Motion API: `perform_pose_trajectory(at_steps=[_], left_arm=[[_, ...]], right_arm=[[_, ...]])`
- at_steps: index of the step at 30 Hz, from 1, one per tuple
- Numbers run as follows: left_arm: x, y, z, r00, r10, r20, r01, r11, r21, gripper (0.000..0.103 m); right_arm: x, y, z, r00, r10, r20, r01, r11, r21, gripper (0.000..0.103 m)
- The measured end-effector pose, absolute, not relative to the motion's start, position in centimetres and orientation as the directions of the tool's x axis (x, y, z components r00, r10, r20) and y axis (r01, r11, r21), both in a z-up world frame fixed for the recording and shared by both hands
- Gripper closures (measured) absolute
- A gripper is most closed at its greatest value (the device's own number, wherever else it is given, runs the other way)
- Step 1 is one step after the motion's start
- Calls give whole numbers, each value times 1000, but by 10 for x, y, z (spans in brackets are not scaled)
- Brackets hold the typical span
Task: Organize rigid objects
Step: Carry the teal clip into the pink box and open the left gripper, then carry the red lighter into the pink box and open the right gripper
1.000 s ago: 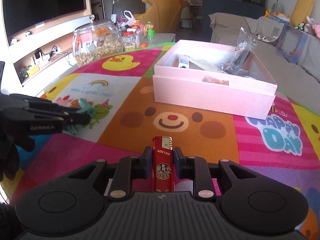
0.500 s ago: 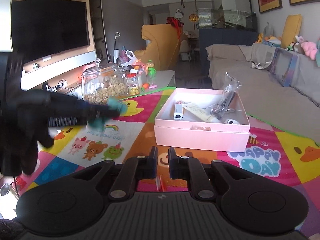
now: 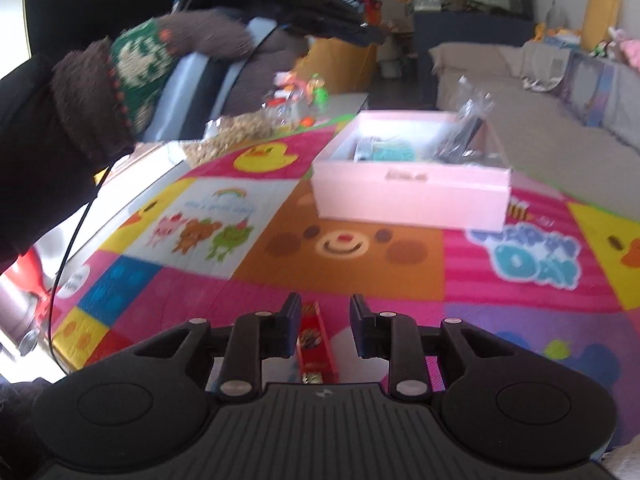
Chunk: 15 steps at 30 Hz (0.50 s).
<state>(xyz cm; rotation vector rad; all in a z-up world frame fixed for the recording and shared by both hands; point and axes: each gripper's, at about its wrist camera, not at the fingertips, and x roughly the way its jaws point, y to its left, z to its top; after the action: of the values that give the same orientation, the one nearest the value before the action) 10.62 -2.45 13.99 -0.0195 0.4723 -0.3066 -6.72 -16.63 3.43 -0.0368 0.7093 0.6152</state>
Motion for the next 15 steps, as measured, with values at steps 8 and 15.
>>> perform_pose_trajectory(at_steps=[8, 15], left_arm=[[66, 8, 106, 789, -319, -525, 278, 947, -159, 87], [14, 46, 78, 783, -321, -532, 215, 943, -254, 87]], right_arm=[[-58, -143, 11, 544, 491, -681, -567, 813, 134, 77], [-50, -148, 41, 587, 508, -631, -548, 822, 152, 103]])
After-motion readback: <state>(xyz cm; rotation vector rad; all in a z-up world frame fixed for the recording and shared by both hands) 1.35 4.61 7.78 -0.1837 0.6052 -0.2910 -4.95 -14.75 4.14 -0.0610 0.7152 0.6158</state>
